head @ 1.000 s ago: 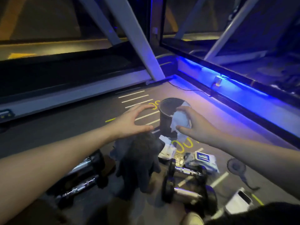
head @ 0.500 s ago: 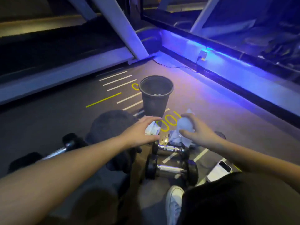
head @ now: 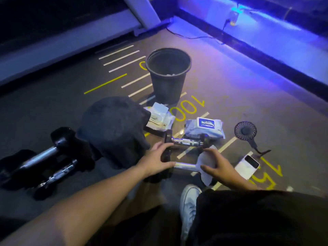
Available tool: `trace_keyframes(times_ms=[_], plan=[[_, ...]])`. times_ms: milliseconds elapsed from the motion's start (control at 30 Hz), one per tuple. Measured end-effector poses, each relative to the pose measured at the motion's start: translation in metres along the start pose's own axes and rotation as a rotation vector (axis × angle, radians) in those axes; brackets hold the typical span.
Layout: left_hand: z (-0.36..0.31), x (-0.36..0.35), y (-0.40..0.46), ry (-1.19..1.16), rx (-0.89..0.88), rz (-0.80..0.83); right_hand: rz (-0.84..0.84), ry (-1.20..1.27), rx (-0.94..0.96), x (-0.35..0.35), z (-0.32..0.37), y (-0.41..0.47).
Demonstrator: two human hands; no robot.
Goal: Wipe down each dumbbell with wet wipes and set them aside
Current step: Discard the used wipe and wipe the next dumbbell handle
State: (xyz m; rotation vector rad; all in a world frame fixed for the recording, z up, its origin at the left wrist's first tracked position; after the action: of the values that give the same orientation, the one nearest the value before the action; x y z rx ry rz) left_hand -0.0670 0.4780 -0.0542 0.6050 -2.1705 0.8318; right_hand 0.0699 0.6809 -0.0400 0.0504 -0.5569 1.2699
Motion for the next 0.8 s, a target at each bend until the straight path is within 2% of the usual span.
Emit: trace_keyframes(times_ms=[267, 433, 800], plan=[[0.021, -0.042, 0.016, -0.067, 0.112, 0.090, -0.011, -0.033, -0.122, -0.004, -0.060, 0.003], [0.034, -0.053, 0.021, -0.105, 0.206, 0.082, -0.043, -0.016, -0.136, -0.016, -0.078, 0.004], [0.034, -0.051, 0.019, -0.108, 0.305, -0.022, -0.237, -0.127, -0.202, -0.015, -0.080, -0.001]])
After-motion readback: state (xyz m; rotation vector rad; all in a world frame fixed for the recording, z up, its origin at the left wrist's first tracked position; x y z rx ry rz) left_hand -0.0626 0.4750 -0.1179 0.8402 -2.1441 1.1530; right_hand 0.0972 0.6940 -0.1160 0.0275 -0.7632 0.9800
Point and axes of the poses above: each hand's wrist, its own y-axis towards the middle knuckle, its own x-axis out of the back of the hand, z = x × y, the point moved 10 cm from there along y, towards the middle knuckle, and after that the axes turned 11 degrees about y, right-handed, at the moved point
